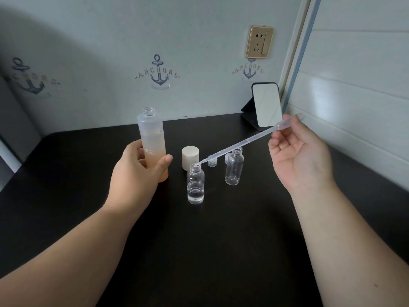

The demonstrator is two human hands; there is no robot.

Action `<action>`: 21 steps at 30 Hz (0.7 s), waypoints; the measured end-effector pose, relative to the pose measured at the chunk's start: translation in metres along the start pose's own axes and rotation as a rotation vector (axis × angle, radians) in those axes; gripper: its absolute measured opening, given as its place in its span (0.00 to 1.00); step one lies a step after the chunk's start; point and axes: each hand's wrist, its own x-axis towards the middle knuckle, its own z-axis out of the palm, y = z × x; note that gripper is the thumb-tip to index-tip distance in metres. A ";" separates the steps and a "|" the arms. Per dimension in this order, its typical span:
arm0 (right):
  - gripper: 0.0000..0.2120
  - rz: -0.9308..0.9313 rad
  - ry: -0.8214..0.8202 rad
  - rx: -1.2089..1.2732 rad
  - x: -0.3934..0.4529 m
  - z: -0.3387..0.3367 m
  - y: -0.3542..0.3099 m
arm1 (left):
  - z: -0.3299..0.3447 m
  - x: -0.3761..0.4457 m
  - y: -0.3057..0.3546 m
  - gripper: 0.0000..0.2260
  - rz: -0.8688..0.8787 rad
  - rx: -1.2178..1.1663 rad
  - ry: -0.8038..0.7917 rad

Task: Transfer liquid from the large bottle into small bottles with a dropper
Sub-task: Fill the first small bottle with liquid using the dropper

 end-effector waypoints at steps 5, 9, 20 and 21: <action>0.07 0.004 -0.006 0.010 -0.002 0.003 0.001 | -0.014 -0.013 0.011 0.18 0.104 -0.136 0.217; 0.07 0.010 -0.006 0.018 -0.003 0.004 0.001 | -0.015 -0.028 0.018 0.10 0.319 -0.192 0.037; 0.06 -0.004 -0.011 0.017 -0.003 0.004 -0.001 | 0.002 -0.027 0.018 0.17 0.397 0.175 -0.550; 0.06 -0.004 -0.008 0.016 -0.002 0.004 -0.001 | 0.003 -0.027 0.019 0.15 0.405 0.184 -0.551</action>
